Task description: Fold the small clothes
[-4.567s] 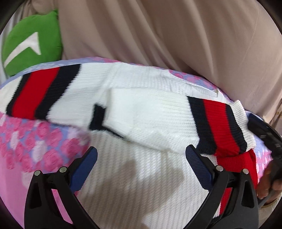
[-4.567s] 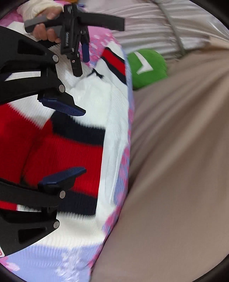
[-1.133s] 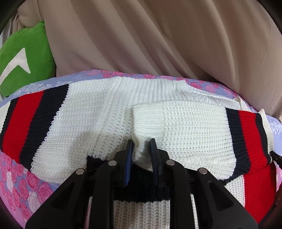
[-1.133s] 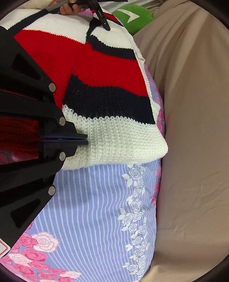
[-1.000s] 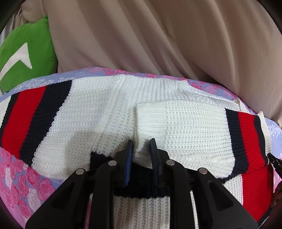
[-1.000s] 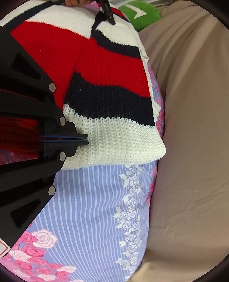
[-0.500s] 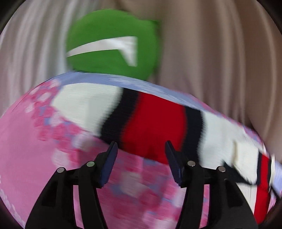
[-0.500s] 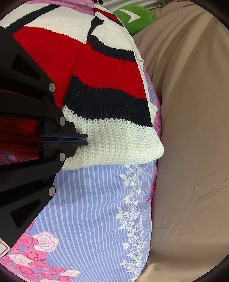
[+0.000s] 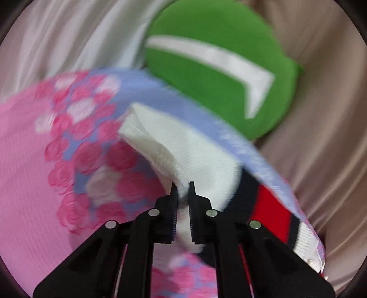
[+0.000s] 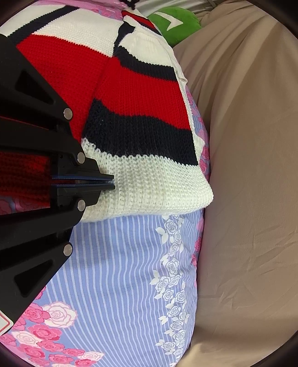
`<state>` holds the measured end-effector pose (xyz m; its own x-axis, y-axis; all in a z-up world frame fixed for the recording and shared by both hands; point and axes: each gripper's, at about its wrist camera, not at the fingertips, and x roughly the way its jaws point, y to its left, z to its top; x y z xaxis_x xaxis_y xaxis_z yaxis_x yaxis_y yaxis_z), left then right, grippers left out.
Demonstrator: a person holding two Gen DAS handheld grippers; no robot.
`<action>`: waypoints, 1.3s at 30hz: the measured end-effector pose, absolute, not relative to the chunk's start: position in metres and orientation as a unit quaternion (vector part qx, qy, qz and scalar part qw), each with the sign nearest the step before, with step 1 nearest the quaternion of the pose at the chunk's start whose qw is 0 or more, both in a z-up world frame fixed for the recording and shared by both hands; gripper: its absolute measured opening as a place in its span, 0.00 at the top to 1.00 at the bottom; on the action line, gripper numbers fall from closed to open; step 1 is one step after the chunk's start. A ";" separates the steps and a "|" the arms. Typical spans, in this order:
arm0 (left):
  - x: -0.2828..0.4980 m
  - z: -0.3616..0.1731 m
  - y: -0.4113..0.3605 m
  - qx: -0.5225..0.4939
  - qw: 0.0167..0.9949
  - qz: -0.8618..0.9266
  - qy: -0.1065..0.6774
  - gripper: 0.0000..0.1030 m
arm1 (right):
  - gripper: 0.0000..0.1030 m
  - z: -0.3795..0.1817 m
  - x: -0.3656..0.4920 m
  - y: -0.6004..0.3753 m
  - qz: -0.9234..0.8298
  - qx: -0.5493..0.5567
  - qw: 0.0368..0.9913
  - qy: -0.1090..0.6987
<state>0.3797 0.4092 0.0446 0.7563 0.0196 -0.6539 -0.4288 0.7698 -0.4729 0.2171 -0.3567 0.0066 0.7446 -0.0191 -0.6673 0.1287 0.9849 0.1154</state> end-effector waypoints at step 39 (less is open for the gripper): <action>0.307 0.058 0.144 -0.214 0.892 -0.126 0.378 0.26 | 0.42 0.023 0.258 -0.306 0.105 0.177 0.897 0.392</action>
<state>0.3071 0.1441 0.0575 0.6831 -0.3857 -0.6201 0.0621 0.8768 -0.4769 0.2575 -0.3062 0.0231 0.6713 0.3260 -0.6656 -0.0495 0.9158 0.3986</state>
